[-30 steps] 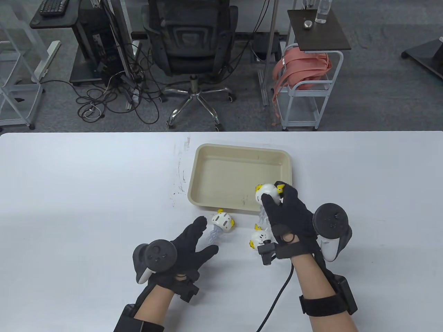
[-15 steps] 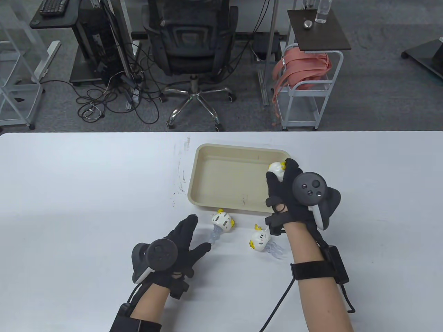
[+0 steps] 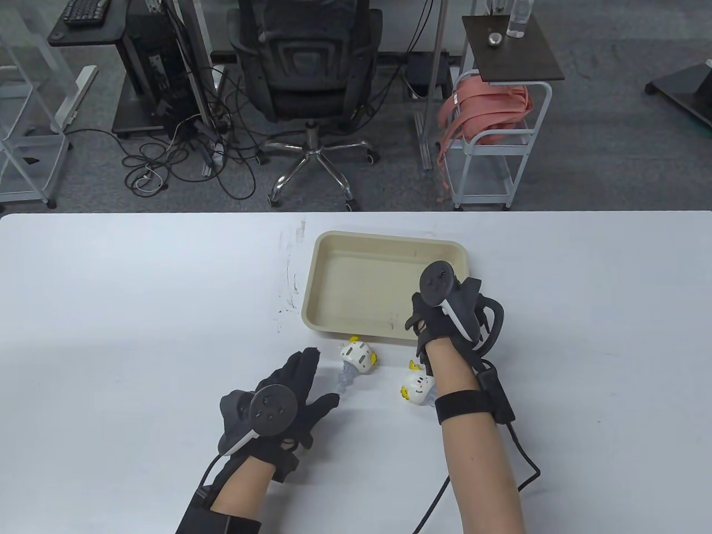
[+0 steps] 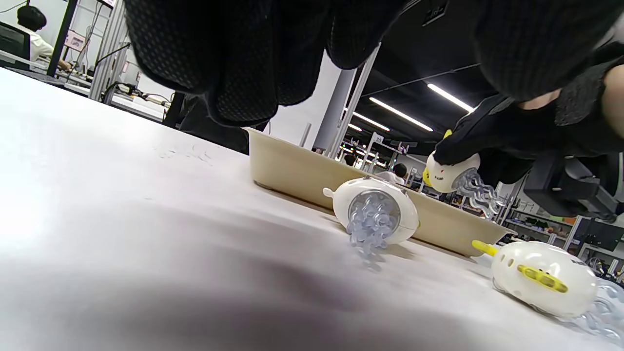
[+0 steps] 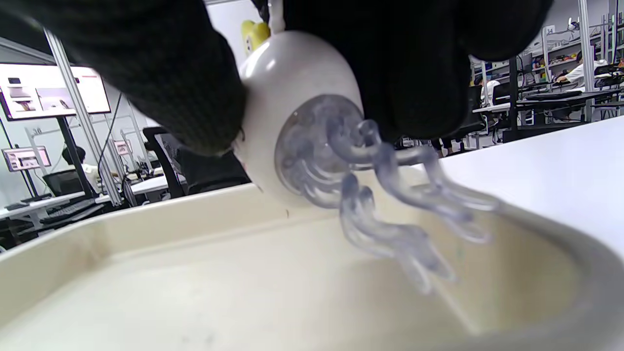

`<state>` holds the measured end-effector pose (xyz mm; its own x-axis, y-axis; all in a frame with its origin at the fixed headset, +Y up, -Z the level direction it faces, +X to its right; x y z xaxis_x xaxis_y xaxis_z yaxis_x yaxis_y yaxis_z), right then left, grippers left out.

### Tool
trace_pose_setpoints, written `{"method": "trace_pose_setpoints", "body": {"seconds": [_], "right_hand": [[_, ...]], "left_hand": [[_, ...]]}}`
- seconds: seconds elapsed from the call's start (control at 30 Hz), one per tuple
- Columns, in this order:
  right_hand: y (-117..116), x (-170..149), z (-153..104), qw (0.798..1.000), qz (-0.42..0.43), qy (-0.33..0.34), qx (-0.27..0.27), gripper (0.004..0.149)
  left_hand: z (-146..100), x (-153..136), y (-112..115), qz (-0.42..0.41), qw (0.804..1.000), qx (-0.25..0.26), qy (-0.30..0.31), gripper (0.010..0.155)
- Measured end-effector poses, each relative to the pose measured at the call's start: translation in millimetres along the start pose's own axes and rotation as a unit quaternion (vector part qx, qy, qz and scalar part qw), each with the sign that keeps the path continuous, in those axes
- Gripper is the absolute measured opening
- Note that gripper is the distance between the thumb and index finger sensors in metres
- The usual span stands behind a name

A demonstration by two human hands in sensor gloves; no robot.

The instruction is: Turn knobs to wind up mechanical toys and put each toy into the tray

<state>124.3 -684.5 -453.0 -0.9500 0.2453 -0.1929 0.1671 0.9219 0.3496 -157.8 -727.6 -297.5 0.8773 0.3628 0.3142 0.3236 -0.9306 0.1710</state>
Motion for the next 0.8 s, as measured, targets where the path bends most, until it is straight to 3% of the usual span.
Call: {"method": "trace_pose_setpoints", "body": {"seconds": [0.43, 0.8], "right_hand": [[-34.9, 3.5, -3.0, 0.998, -0.037, 0.015, 0.05, 0.068], [-31.5, 2.3, -5.2, 0.998, -0.047, 0.016, 0.044, 0.07]], "left_hand": [[0.4, 0.5, 1.1, 0.002, 1.0, -0.007, -0.005, 0.082], [0.4, -0.3, 1.0, -0.001, 1.0, -0.007, -0.007, 0.082]]}}
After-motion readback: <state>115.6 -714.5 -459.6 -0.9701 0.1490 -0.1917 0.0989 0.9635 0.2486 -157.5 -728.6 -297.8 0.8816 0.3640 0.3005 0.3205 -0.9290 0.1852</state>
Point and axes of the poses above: the tracker on the back of each hand, its own x axis roughly to the thumb side, its own z axis roughly from the wrist to the fingertips, y = z × x, the point moved 3 cm from there along z, roughly from the wrist to the fingertips, and after that the axes turned 13 degrees about -x, right-handed, at the moved point
